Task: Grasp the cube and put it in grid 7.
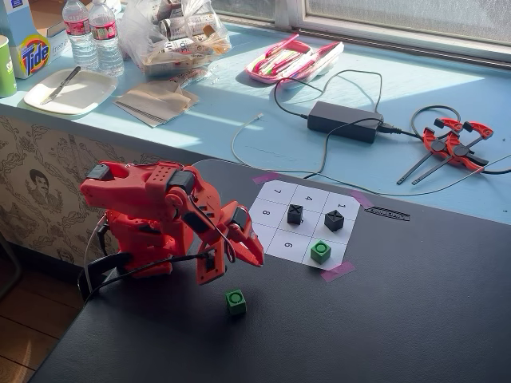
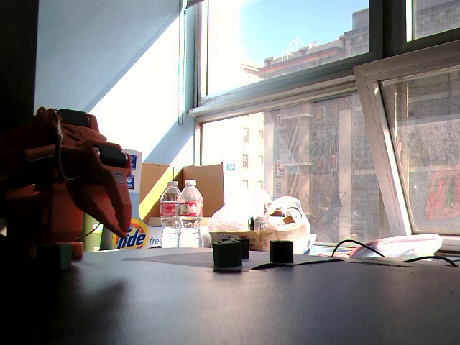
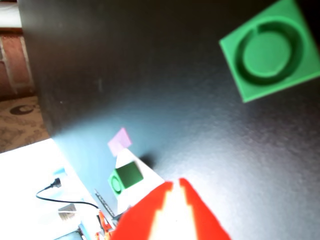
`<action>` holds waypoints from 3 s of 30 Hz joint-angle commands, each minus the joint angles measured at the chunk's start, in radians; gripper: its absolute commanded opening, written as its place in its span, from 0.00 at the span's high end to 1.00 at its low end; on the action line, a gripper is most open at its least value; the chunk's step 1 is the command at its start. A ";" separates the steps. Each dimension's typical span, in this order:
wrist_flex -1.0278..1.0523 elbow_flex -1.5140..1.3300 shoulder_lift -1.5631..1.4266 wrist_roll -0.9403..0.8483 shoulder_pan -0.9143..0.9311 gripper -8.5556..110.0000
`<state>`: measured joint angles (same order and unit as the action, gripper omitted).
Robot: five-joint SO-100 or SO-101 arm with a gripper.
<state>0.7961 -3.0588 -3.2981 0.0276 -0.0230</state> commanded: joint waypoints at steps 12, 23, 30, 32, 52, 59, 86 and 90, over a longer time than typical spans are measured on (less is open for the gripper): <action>-0.012 -0.071 -0.005 -0.012 -0.014 0.93; -0.012 -0.071 -0.005 -0.005 -0.006 0.93; -0.014 -0.071 -0.005 -0.021 -0.021 0.93; -0.014 -0.071 -0.005 -0.021 -0.021 0.93; -0.014 -0.071 -0.005 -0.029 -0.029 0.93; -0.012 -0.063 0.003 -0.031 -0.018 0.93; 0.627 1.025 0.793 -1.054 0.468 0.71; 0.456 0.881 0.802 -1.140 0.531 0.67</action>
<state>1.3499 -2.1246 -2.4973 -1.0523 0.4771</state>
